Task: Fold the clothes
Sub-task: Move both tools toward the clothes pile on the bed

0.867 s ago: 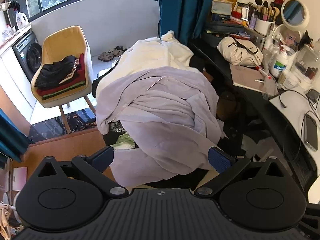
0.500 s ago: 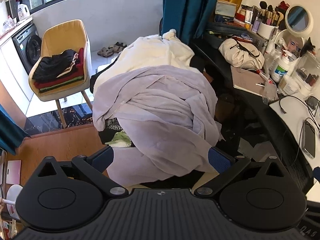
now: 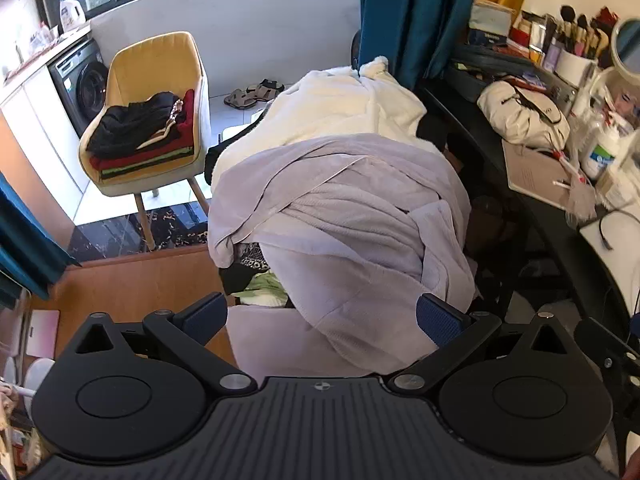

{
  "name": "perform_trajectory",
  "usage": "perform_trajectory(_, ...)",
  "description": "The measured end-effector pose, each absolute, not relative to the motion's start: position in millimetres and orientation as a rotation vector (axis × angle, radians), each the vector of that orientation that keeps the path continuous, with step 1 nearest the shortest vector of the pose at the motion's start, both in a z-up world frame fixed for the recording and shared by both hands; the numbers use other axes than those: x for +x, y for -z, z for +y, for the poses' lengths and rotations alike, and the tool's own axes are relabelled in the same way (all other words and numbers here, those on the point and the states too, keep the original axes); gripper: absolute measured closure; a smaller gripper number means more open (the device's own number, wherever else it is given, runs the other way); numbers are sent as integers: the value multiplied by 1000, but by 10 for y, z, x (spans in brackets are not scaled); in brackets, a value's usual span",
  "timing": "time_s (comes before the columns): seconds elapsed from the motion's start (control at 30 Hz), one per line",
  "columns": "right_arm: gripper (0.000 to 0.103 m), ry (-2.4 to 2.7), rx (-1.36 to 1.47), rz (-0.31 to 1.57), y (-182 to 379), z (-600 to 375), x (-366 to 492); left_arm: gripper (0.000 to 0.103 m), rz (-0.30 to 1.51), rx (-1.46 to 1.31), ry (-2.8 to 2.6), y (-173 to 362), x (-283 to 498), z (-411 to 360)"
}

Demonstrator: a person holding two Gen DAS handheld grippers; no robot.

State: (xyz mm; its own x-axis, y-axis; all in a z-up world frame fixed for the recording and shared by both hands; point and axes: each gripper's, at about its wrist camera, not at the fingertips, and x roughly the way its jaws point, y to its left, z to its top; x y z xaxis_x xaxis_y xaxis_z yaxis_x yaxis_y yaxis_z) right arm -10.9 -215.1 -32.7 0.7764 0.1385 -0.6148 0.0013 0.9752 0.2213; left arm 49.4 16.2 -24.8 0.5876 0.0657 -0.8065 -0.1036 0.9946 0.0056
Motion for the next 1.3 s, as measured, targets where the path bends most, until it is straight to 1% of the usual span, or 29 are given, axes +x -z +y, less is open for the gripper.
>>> perform_trajectory(0.47,1,-140,231,692,467,-2116,361,0,985,-82,-159,440,714,254)
perform_trajectory(0.6,1,-143,261,686,543,-2088,442,0,980,-66,-186,490,692,311)
perform_trajectory(0.73,1,-121,323,712,628,-1917,558,0,1022,-47,-205,598,666,477)
perform_trajectory(0.83,1,-107,346,720,643,-1714,607,0,1012,-85,-215,645,631,740)
perform_trajectory(0.97,1,-14,298,749,652,-1315,639,0,974,-168,-175,709,667,1210)
perform_trajectory(1.03,1,35,289,766,667,-1112,655,0,955,-166,-134,751,711,1460)
perform_trajectory(1.17,1,173,298,788,657,-565,655,0,886,-114,-133,803,746,2122)
perform_trajectory(1.3,1,273,275,801,503,171,673,0,890,-191,-105,778,867,2823)
